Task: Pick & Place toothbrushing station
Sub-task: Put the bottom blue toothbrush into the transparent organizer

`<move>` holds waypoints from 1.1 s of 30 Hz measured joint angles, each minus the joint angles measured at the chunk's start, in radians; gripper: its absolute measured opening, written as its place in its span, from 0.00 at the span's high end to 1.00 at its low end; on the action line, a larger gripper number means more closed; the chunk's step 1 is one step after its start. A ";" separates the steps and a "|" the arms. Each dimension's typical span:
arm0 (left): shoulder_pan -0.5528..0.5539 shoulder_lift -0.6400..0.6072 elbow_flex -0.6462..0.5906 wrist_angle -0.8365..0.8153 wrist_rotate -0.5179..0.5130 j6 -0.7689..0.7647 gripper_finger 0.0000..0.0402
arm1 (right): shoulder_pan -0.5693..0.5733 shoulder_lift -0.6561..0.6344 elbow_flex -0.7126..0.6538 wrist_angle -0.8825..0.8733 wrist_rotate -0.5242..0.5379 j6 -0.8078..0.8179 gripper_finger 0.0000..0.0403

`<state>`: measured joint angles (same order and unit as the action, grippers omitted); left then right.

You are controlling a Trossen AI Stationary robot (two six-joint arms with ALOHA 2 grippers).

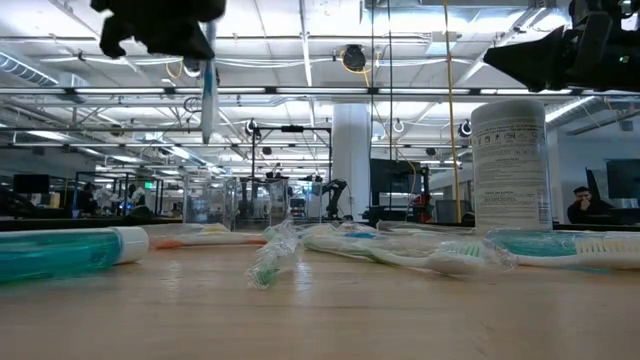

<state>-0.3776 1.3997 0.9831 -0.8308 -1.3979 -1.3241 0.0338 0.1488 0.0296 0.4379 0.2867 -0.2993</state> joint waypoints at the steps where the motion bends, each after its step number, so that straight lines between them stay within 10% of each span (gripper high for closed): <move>1: 0.014 0.016 0.000 0.010 0.012 0.002 0.95 | 0.000 0.000 0.000 -0.001 0.000 0.000 0.75; 33: 0.255 0.236 0.001 0.017 0.477 0.048 0.93 | 0.000 0.000 0.000 -0.002 0.000 0.003 0.75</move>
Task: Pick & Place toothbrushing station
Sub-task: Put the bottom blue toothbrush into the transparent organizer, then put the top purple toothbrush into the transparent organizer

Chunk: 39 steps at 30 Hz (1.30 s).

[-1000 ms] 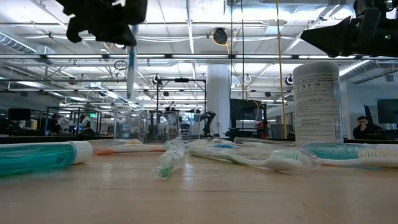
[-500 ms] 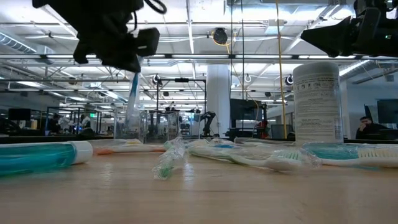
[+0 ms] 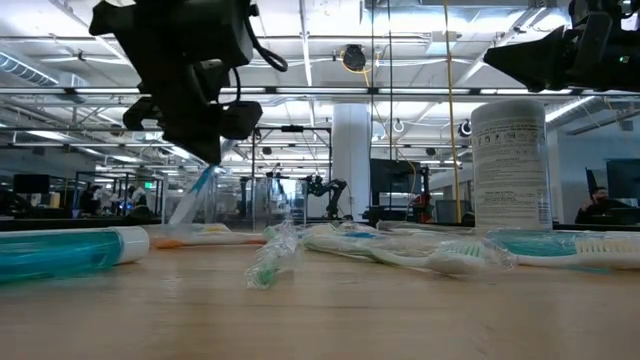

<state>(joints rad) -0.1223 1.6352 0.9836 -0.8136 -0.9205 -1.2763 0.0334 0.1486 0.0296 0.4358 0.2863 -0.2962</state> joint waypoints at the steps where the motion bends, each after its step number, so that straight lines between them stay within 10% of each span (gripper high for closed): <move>1: 0.007 0.000 0.000 0.000 0.007 0.009 0.92 | 0.000 0.000 0.000 0.000 0.000 0.000 0.75; 17: 0.050 -0.048 0.026 -0.021 0.090 0.122 0.54 | 0.000 0.000 0.000 0.000 0.000 0.056 0.75; 39: -0.206 -0.447 0.024 -0.121 0.134 0.343 0.70 | 0.001 0.032 0.000 -0.043 -0.002 0.412 0.75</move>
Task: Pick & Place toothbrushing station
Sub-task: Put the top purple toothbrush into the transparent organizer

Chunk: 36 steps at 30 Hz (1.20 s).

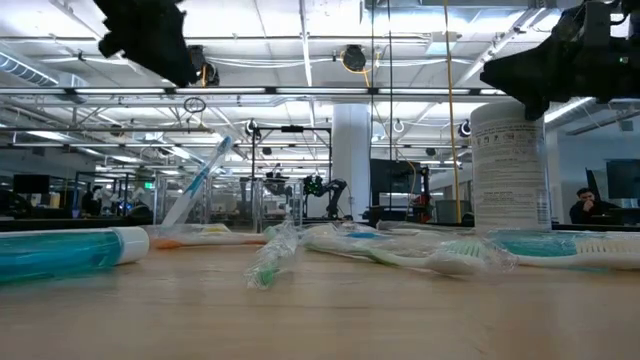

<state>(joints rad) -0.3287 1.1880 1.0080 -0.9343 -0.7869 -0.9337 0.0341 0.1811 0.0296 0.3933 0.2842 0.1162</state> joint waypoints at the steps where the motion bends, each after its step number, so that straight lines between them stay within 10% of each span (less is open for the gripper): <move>1: -0.019 -0.007 -0.010 -0.009 -0.043 -0.023 0.70 | 0.000 0.017 0.000 0.034 -0.005 0.026 0.75; 6: -0.087 -0.054 -0.083 -0.013 -0.208 -0.126 0.73 | 0.001 0.169 0.001 0.214 -0.079 0.056 0.75; 22: -0.100 -0.089 -0.150 0.006 -0.201 -0.213 0.77 | 0.060 1.035 0.449 0.324 -0.071 -0.003 0.75; 36: -0.100 -0.089 -0.150 0.016 -0.184 -0.212 0.77 | -0.022 1.373 0.621 0.187 0.241 0.051 0.75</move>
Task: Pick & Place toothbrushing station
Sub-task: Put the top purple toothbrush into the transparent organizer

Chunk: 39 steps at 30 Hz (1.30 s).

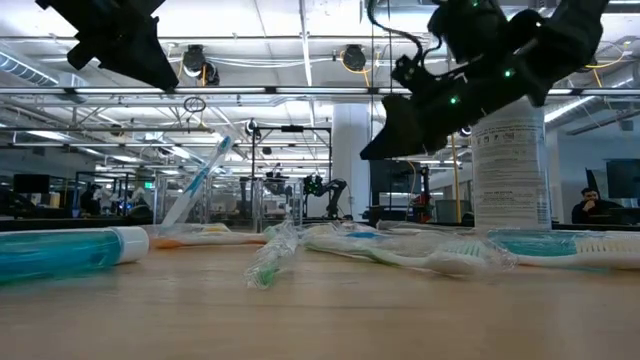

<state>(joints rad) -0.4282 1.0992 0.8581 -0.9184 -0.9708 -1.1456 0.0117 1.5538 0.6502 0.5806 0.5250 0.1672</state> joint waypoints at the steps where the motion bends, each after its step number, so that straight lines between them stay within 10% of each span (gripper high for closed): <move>1: 0.000 0.000 0.000 0.000 0.000 0.003 0.77 | -0.012 0.012 0.002 0.009 -0.020 0.019 0.75; 24: 0.003 0.000 0.000 0.003 -0.008 0.041 0.77 | -0.155 0.206 0.039 0.455 -0.086 -0.103 0.75; 29: 0.019 0.000 0.000 0.003 -0.017 0.025 0.77 | -0.126 0.201 0.278 0.112 -0.157 -0.187 0.75; 35: 0.030 0.000 0.000 0.003 -0.015 0.027 0.77 | -0.169 0.206 0.586 -0.506 0.002 -0.228 0.75; 39: 0.030 0.000 0.000 0.003 -0.016 0.036 0.77 | -0.217 0.213 0.600 -0.584 -0.055 -0.200 0.75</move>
<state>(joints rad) -0.3984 1.0992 0.8581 -0.9150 -0.9870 -1.1091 -0.2051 1.7668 1.2507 -0.0034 0.4696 -0.0333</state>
